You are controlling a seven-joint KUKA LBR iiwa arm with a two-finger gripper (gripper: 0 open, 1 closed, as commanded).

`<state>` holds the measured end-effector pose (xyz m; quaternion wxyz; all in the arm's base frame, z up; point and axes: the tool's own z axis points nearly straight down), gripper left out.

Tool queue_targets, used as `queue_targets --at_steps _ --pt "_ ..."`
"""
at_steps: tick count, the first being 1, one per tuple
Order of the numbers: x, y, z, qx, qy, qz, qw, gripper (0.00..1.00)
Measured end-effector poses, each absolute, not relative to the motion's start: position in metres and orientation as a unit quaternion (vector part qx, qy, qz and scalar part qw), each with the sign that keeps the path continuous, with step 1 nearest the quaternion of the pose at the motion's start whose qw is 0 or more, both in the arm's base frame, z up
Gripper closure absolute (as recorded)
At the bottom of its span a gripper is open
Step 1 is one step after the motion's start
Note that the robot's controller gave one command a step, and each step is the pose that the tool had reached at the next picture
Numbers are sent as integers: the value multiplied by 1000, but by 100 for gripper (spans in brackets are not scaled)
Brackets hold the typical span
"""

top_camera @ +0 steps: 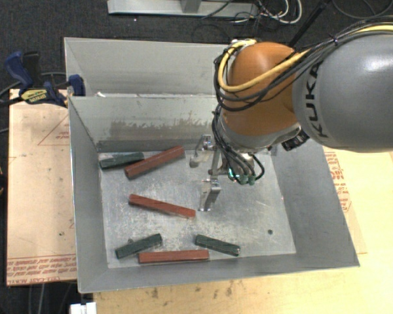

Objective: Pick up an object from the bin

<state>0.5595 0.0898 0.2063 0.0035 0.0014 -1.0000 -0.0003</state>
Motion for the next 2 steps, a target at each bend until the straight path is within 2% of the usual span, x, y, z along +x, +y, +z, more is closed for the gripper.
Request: queue_targets --at_steps 1,2 --pt "561 89 210 0 -1000 -1 0 0" --pt "573 90 159 13 -1000 -1 -4 0"
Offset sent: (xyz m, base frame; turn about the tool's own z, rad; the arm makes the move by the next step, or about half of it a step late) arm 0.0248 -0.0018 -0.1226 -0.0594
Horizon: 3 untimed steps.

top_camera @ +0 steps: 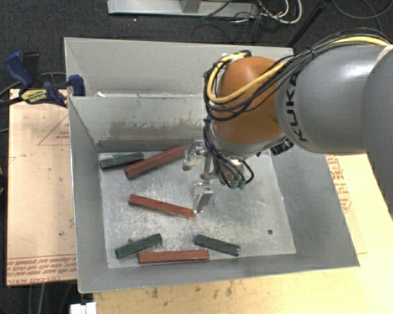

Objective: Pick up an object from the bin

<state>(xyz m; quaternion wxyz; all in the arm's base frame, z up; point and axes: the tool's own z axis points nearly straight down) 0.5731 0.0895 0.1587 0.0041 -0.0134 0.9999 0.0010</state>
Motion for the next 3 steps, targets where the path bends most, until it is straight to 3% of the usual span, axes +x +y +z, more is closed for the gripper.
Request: queue_targets --at_steps 1,2,3 --pt "573 98 78 -58 998 2 8 100" --pt "573 98 78 -58 998 2 8 100" --pt "579 130 242 -89 996 1 4 100"
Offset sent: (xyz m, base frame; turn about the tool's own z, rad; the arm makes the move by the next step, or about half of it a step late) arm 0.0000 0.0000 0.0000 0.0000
